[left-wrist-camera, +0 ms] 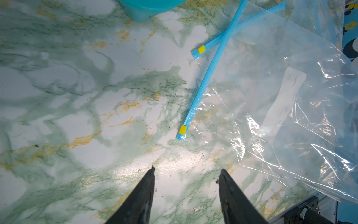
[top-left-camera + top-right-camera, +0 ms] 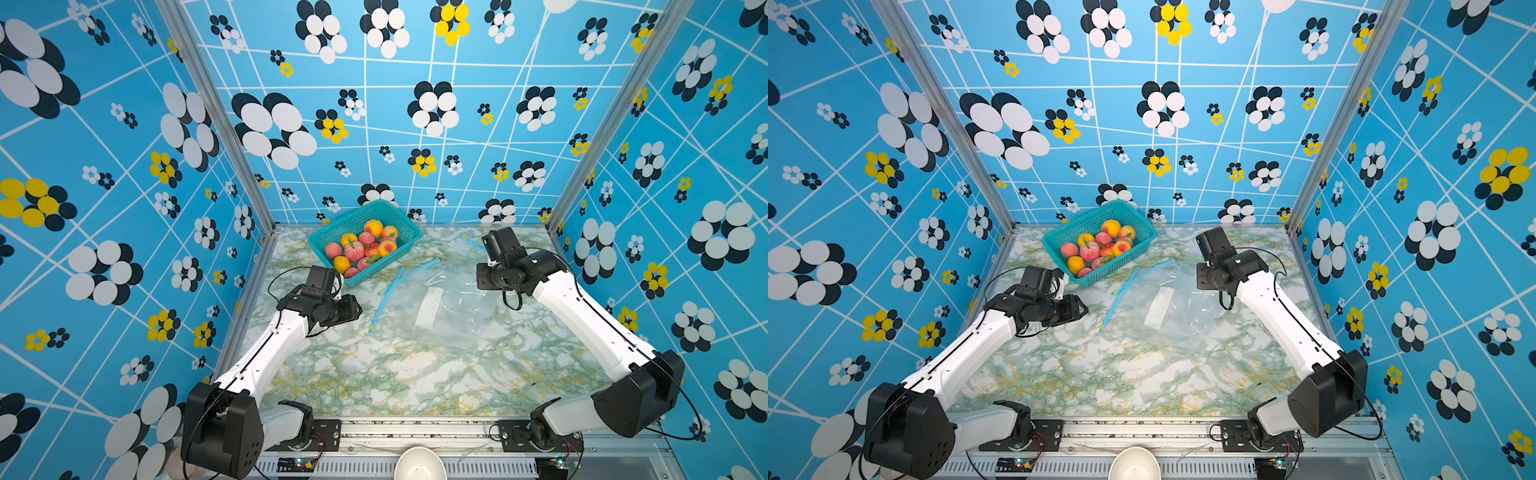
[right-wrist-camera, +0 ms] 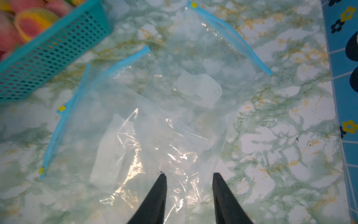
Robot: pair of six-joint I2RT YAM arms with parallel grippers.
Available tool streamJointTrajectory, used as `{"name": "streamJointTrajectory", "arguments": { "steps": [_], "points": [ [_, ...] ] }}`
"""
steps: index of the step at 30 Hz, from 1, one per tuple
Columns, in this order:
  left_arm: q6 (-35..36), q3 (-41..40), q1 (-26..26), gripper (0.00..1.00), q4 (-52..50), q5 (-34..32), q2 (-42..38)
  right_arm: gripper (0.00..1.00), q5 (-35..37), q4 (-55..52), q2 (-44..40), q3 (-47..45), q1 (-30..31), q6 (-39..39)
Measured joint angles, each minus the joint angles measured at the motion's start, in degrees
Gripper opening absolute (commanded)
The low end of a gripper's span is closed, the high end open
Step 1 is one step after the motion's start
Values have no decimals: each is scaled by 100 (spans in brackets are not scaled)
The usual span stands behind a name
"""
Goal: Place the peach in a zip-top bag and seal the zipper
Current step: Place the zipper food storage bag in the zipper food storage bag, then adjust the zipper food storage bag in the zipper food storage bag.
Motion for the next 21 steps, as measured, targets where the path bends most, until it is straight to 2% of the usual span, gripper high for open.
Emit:
{"name": "streamJointTrajectory", "arguments": {
  "steps": [5, 8, 16, 21],
  "points": [
    [-50, 0, 4, 62, 33, -168, 105, 59, 442, 15, 317, 1045, 1486, -234],
    [-162, 4, 76, 69, -11, -420, 116, 60, 376, 278, 809, 1154, 2173, -470],
    [-345, 55, 529, 75, -328, -835, 81, 62, -380, 1410, 1856, 42, 3222, -1755],
    [-332, 142, 577, 77, -518, -914, -52, 63, -485, 1517, 2175, -68, 3425, -2361]
  ]
}}
